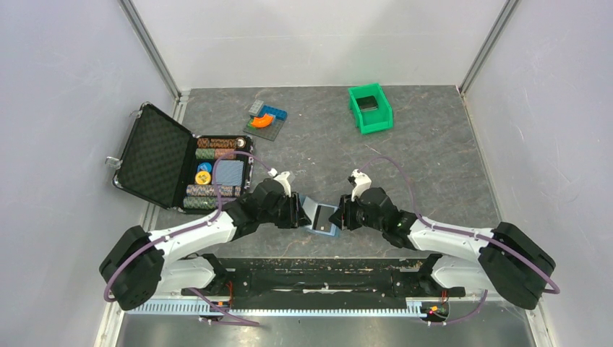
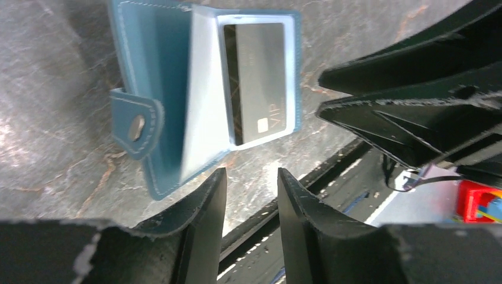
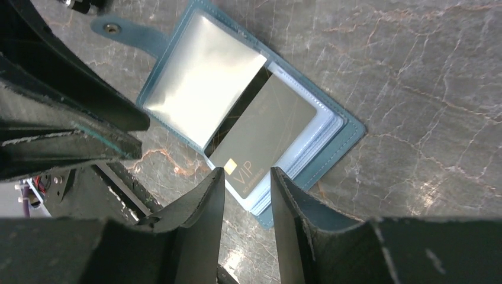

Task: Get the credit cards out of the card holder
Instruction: Remove the credit card from the card holder.

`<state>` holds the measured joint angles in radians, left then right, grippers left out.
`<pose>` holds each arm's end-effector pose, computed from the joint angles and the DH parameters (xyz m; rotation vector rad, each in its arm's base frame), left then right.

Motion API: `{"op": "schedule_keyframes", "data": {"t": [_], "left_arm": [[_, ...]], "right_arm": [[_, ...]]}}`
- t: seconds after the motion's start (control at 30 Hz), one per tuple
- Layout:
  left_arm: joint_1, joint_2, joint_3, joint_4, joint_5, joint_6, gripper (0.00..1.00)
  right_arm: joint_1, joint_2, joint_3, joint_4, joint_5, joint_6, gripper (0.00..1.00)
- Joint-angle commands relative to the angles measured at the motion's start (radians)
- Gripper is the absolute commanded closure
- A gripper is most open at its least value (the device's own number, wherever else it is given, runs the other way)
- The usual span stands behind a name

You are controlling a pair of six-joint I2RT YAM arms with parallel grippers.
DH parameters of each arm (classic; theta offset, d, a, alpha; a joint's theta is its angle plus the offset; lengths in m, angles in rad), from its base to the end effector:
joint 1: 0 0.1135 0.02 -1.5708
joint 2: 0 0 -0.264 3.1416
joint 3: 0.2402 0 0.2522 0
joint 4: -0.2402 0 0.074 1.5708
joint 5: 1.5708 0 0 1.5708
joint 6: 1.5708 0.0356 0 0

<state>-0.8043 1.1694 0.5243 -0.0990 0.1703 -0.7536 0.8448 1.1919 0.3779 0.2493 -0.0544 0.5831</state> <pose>0.1544 -0.1691 0.1833 0.1576 2.5070 -0.9260 0.1491 0.1708 0.1632 -0.3299 2.2462 0.8646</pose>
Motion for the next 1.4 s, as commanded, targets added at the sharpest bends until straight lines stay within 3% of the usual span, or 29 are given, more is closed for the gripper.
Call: {"op": "schedule_keyframes", "data": {"t": [0.0, 0.23, 0.4, 0.63, 1.1, 1.37], "left_arm": [[-0.001, -0.039, 0.045, 0.096, 0.058, -0.073, 0.57], [-0.002, -0.059, 0.044, 0.204, 0.099, -0.117, 0.51], [0.007, 0.068, 0.092, 0.202, 0.087, -0.047, 0.55], [0.034, 0.226, 0.134, 0.210, 0.105, 0.001, 0.61], [0.034, 0.316, 0.100, 0.221, 0.048, 0.081, 0.61], [0.034, 0.366, 0.090, 0.277, 0.092, 0.085, 0.60]], "right_arm": [[-0.017, 0.008, 0.046, 0.004, 0.046, -0.003, 0.64], [-0.054, 0.099, 0.033, 0.098, 0.034, -0.021, 0.66], [-0.062, 0.127, 0.013, 0.169, -0.028, 0.001, 0.69], [-0.068, 0.149, 0.008, 0.165, 0.014, -0.029, 0.76], [-0.094, 0.219, -0.084, 0.240, -0.008, -0.003, 0.90], [-0.110, 0.230, -0.110, 0.270, -0.034, 0.001, 0.91]]}}
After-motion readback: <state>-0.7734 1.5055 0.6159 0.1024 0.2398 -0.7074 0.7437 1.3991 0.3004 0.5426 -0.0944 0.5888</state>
